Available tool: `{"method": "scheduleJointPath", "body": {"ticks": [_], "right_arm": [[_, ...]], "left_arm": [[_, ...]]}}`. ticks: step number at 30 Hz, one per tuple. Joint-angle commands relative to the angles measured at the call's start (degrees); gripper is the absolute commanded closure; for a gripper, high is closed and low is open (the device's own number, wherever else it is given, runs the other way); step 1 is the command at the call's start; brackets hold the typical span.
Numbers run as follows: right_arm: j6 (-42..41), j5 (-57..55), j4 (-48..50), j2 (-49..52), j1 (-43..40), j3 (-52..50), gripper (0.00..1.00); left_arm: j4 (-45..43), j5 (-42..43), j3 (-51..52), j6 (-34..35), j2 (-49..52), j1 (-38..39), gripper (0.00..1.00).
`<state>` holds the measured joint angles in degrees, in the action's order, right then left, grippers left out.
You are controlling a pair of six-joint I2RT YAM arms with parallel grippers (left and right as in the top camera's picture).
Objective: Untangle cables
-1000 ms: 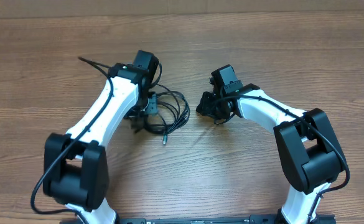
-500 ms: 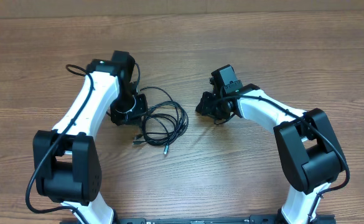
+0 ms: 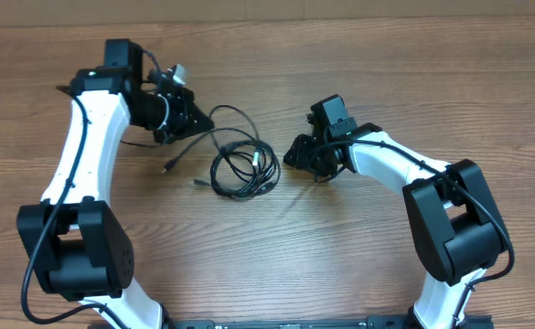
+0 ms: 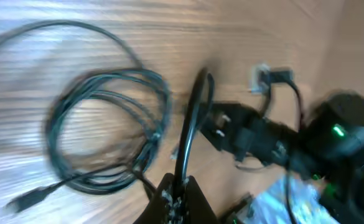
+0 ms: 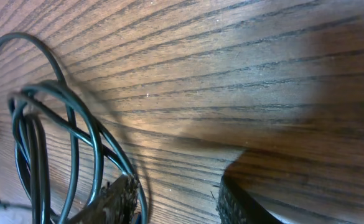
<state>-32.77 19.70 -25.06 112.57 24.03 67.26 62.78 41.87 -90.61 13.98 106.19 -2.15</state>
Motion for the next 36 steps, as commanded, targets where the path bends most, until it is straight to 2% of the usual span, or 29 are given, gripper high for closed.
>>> {"method": "scheduleJointPath", "body": {"ticks": [1, 3, 4, 8, 9, 10, 11, 12, 15, 17, 18, 20, 23, 24, 25, 29, 30, 31, 33, 34, 36], "right_arm": [[0.2, -0.8, -0.3, 0.5, 0.1, -0.6, 0.57], [0.2, -0.8, -0.3, 0.5, 0.1, -0.6, 0.57], [0.2, -0.8, -0.3, 0.5, 0.1, -0.6, 0.57], [0.2, -0.8, -0.2, 0.5, 0.1, -0.6, 0.57], [0.2, -0.8, -0.2, 0.5, 0.1, -0.6, 0.57], [0.2, -0.8, -0.2, 0.5, 0.1, -0.6, 0.57], [0.2, -0.8, -0.2, 0.5, 0.1, -0.6, 0.57], [0.2, -0.8, -0.2, 0.5, 0.1, -0.6, 0.56], [0.2, -0.8, -0.1, 0.5, 0.1, -0.6, 0.56], [0.2, -0.8, -0.1, 0.5, 0.1, -0.6, 0.56], [0.2, -0.8, -0.1, 0.5, 0.1, -0.6, 0.56], [0.2, -0.8, -0.1, 0.5, 0.1, -0.6, 0.56], [0.2, -0.8, -0.1, 0.5, 0.1, -0.6, 0.56], [0.2, -0.8, -0.1, 0.5, 0.1, -0.6, 0.56], [0.2, -0.8, -0.1, 0.5, 0.1, -0.6, 0.56], [0.2, -0.8, -0.1, 0.5, 0.1, -0.6, 0.56], [0.2, -0.7, 0.0, 0.5, 0.1, -0.6, 0.56], [0.2, -0.7, 0.1, 0.5, 0.1, -0.6, 0.56], [0.2, -0.7, 0.1, 0.5, 0.1, -0.6, 0.56], [0.2, -0.7, 0.1, 0.5, 0.1, -0.6, 0.56], [0.2, -0.8, 0.1, 0.5, 0.1, -0.6, 0.56]], "left_arm": [[0.6, -15.8, -1.2, 8.6, -0.2, -0.8, 0.96], [2.7, -26.3, -1.2, 14.6, -0.2, -0.8, 0.96], [3.3, -28.1, -1.2, 16.4, -0.2, -0.9, 0.96], [3.3, -26.3, -1.2, 21.1, -0.2, -1.6, 0.96], [3.1, -23.5, -1.3, 21.9, -0.2, -1.9, 0.94], [3.1, -19.6, -1.3, 22.1, -0.2, -2.4, 0.88], [3.1, -15.8, -1.3, 22.1, -0.2, -2.9, 0.89], [3.3, -7.8, -1.3, 22.3, -0.2, -3.8, 0.96], [3.4, 9.5, -1.3, 22.3, -0.2, -6.1, 0.96], [3.3, 15.9, -1.3, 22.7, -0.2, -7.2, 0.96], [3.1, 16.3, -1.3, 23.0, -0.2, -7.5, 0.96], [2.7, 12.6, -1.3, 22.8, -0.2, -7.9, 0.96], [3.1, -0.8, -1.3, 22.8, -0.2, -7.9, 0.91], [3.5, -5.8, -1.2, 22.9, -0.2, -7.8, 0.83], [4.5, -14.1, -1.2, 22.9, -0.2, -7.5, 0.71], [3.6, -32.3, 0.1, 22.9, 0.0, -5.9, 0.51], [2.9, -36.1, 0.9, 22.9, 0.3, -5.1, 0.41], [2.5, -38.4, 1.6, 22.4, 0.7, -4.2, 0.3], [0.3, -38.9, 2.7, 17.9, 1.4, -3.0, 0.24], [-1.4, -38.9, 3.3, 15.2, 2.2, -1.9, 0.23], [-2.9, -38.7, 3.9, 14.3, 3.5, -0.6, 0.24]]}}
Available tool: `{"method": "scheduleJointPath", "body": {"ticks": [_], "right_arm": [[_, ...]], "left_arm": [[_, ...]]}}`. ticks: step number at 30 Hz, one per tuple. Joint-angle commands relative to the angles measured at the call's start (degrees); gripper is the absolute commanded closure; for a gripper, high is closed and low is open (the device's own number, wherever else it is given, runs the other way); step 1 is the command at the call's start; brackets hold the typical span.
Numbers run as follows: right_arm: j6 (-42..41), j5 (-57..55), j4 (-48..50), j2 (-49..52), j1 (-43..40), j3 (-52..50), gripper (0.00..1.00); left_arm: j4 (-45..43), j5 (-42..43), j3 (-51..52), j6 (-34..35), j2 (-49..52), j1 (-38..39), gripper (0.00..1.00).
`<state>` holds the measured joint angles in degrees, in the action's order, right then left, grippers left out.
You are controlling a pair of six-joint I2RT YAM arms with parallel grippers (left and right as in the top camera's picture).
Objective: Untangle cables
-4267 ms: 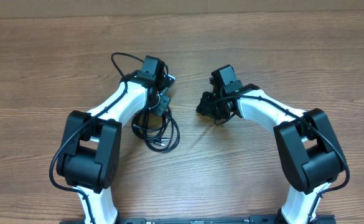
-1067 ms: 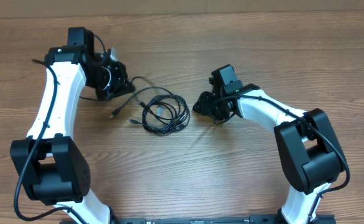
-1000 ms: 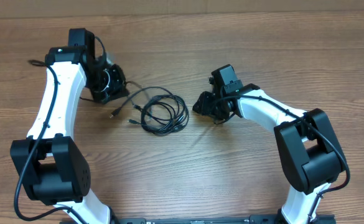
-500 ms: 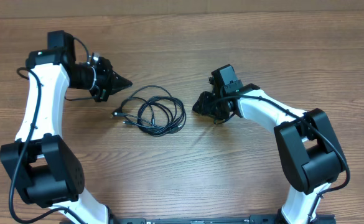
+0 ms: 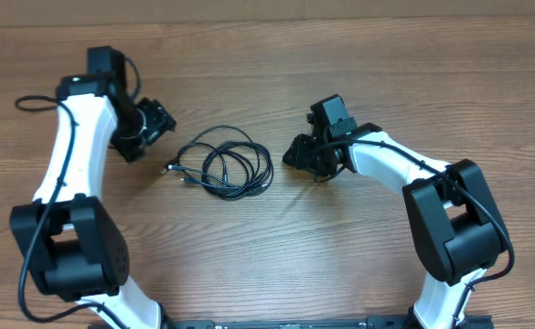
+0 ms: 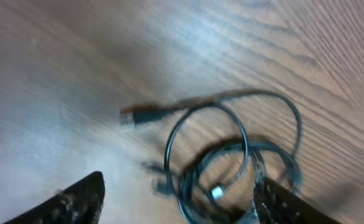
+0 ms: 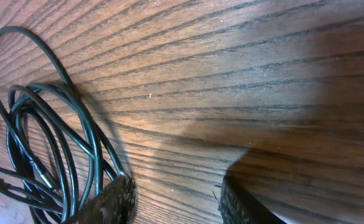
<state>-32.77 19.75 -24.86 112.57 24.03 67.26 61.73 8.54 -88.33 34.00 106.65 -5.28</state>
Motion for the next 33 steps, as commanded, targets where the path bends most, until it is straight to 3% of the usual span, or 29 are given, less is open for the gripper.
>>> {"method": "scheduleJointPath", "body": {"ticks": [1, 3, 8, 11, 13, 14, 17, 21, 30, 33], "right_arm": [[0.2, -0.8, -0.1, 0.5, 0.1, -0.6, 0.56], [0.2, -0.8, -0.2, 0.5, 0.1, -0.6, 0.55], [0.2, -0.8, -0.2, 0.5, 0.1, -0.6, 0.55], [0.2, -0.8, -0.2, 0.5, 0.1, -0.6, 0.55], [0.2, -0.8, -0.1, 0.5, 0.1, -0.6, 0.55], [0.2, -0.8, -0.1, 0.5, 0.1, -0.6, 0.55], [5.9, 3.9, 1.4, 0.5, 0.1, -0.6, 0.56], [18.3, 19.7, 4.5, 0.5, 0.1, -0.6, 0.51], [19.8, 19.8, 4.8, 0.5, 1.7, -0.6, 0.49], [19.8, 19.8, 6.6, 0.5, 2.9, -0.6, 0.48]], "left_arm": [[-1.9, -5.3, 1.6, -5.8, 3.9, 3.1, 0.24], [-1.8, -5.3, 1.6, -6.3, 6.0, 4.6, 0.26], [-0.7, -5.3, 1.6, -14.5, 13.2, 8.1, 0.43], [0.4, -5.8, 1.6, -14.8, 14.9, 8.3, 0.5], [0.4, -5.8, 1.6, -14.8, 14.9, 8.1, 0.66], [1.2, -4.7, 0.8, -14.8, 14.7, 8.0, 0.83], [3.0, -0.8, -2.3, -17.3, 14.6, 7.9, 0.94], [5.7, 6.2, -8.7, -19.5, 14.5, 7.9, 0.96], [13.5, 7.3, -18.9, -19.4, 14.4, 7.8, 0.96], [16.1, 5.7, -21.5, -16.0, 14.3, 7.8, 0.96]]}}
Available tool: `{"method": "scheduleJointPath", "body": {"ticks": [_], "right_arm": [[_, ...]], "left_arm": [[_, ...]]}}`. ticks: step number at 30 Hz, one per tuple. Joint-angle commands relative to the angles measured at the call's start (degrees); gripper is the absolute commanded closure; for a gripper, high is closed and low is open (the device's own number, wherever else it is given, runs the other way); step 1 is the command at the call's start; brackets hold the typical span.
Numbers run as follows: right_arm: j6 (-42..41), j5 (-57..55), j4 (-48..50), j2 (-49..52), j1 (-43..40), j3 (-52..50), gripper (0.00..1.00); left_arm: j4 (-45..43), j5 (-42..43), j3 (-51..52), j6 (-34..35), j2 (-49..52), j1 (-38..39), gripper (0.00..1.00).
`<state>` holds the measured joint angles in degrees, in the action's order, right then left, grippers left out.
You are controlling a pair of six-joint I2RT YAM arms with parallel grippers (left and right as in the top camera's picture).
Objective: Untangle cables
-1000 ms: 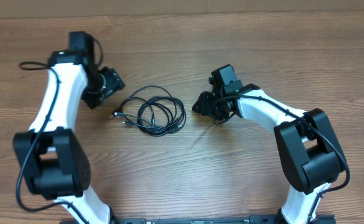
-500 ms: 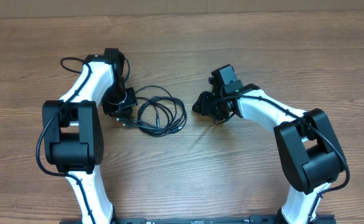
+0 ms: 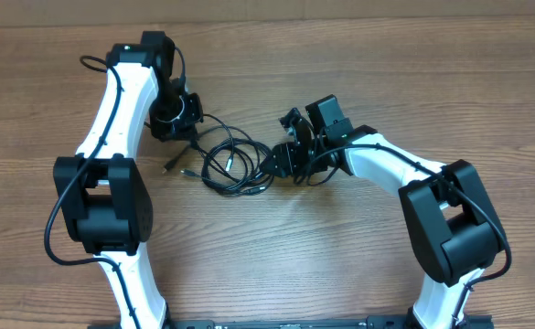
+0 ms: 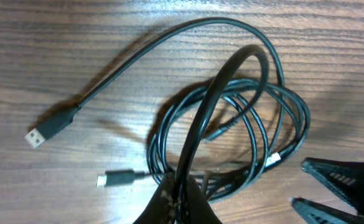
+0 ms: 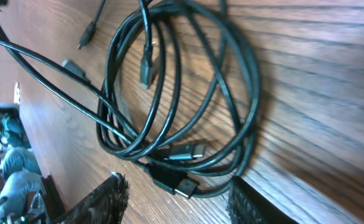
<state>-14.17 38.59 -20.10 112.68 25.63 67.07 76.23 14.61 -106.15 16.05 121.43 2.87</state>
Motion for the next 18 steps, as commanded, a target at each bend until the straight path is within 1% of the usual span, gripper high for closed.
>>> {"method": "scheduleJointPath", "body": {"ticks": [1, 3, 4, 5, 9, 11, 13, 15, 18], "right_arm": [[1.2, 0.9, 3.6, 0.5, 2.1, -0.4, 0.48], [-0.3, 0.9, 7.7, 0.6, 3.6, -0.4, 0.49], [-2.8, 0.9, 11.0, 0.6, 4.6, -0.4, 0.53], [-4.2, 0.5, 12.8, 0.6, 5.2, -0.4, 0.6], [-12.1, -8.4, 16.4, 1.0, 7.5, -0.4, 0.96], [-14.4, -12.0, 18.1, 2.6, 9.2, -0.4, 0.96], [-14.5, -13.5, 19.0, 4.0, 10.2, -0.4, 0.96], [-15.0, -15.2, 20.1, 5.9, 10.9, -0.4, 0.96], [-18.1, -18.4, 19.6, 6.6, 10.9, -0.4, 0.96]], "left_arm": [[2.3, -0.1, -4.6, 2.1, -0.5, -0.4, 0.96], [3.5, 0.3, -6.0, 1.9, -0.5, -0.3, 0.96], [4.1, 0.4, -6.3, 2.0, -0.5, -0.3, 0.96], [4.5, 0.5, -6.3, 2.0, -0.5, -0.3, 0.96], [6.5, 0.5, -6.4, 2.0, -0.5, -0.3, 0.96], [9.1, 0.5, -7.3, 2.0, -0.5, -0.4, 0.96], [11.8, 0.7, -9.5, 1.9, -0.5, -0.6, 0.96], [15.0, 3.0, -13.5, 1.9, -0.5, -0.7, 0.96], [18.5, 6.6, -19.0, 1.2, -0.5, -0.7, 0.96]]}}
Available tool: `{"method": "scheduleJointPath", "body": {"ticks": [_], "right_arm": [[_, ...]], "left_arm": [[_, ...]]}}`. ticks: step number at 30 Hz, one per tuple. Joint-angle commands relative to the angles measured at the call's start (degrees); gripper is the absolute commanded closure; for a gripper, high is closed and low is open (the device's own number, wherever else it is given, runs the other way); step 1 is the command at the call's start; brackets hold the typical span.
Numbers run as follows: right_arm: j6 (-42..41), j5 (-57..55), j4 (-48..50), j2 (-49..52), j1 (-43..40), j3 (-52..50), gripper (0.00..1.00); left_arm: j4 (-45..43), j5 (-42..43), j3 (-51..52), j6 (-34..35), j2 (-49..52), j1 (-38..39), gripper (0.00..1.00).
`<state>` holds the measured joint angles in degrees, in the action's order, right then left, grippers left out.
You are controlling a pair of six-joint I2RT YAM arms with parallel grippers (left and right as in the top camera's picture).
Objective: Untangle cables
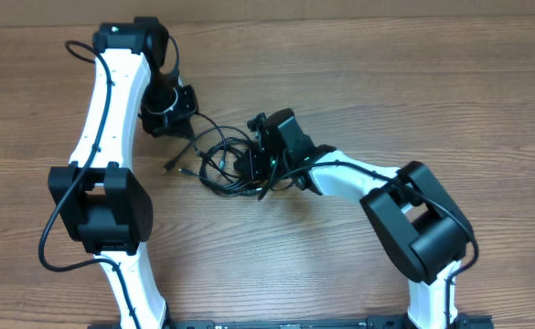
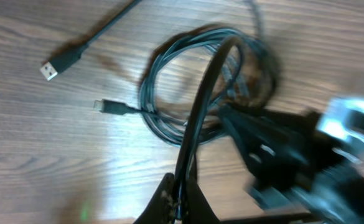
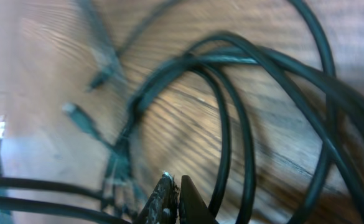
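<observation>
A tangle of thin black cables (image 1: 219,157) lies coiled on the wooden table. My left gripper (image 1: 169,117) is just upper left of it, shut on one black strand (image 2: 201,112) that rises from its jaws (image 2: 183,190). A USB plug (image 2: 50,70) and a smaller plug (image 2: 101,106) lie loose left of the coil (image 2: 169,124). My right gripper (image 1: 251,164) is inside the coil's right side, with its fingers (image 3: 174,186) shut. Dark strands run into them from the left, and loops (image 3: 247,130) pass beside them.
The bare wooden table (image 1: 386,82) stretches all around the bundle. My right arm's white link (image 1: 358,174) reaches in from the right, and its blurred black wrist (image 2: 287,155) fills the lower right of the left wrist view.
My right gripper was open at the coil's right edge; now it is further left, inside the loops, and shut. The left gripper still holds its strand and has shifted slightly up and left.
At first my left gripper held a strand and the right stood open beside the coil. Then the left was open, away to the left, with the cables lying slack. It came back and shut on a strand as the right neared; now both are shut at the bundle.
</observation>
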<state>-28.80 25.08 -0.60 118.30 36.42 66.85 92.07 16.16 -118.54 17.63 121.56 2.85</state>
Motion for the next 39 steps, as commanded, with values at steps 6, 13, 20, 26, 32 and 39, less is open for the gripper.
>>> {"method": "scheduleJointPath", "body": {"ticks": [6, 13, 20, 26, 32, 39], "right_arm": [[-4.3, -8.1, -2.7, 1.0, -0.2, -0.2, 0.96], [-5.2, -9.0, -5.3, 0.9, -0.7, 0.7, 0.96], [-2.0, -0.1, -5.7, 0.6, -3.1, 1.5, 0.93], [-2.0, 4.0, -7.5, 0.6, -7.0, 1.5, 0.93], [5.4, 18.1, -7.5, 0.3, -8.9, 1.5, 0.96], [9.7, 19.4, -15.0, -6.2, -11.1, 1.5, 0.96]], "left_arm": [[4.7, 9.2, -13.4, -0.9, -1.1, -0.6, 0.96], [4.8, 2.6, -13.3, -0.7, -1.4, -0.1, 0.96], [4.8, -6.3, -10.0, 2.3, -1.4, 2.2, 0.96], [4.7, -7.8, -0.9, 3.8, -1.3, 4.3, 0.96], [-5.3, 15.0, 7.1, -14.5, -1.3, 8.6, 0.96], [-12.0, 29.7, 7.1, -30.9, -1.3, 11.4, 0.96]]}}
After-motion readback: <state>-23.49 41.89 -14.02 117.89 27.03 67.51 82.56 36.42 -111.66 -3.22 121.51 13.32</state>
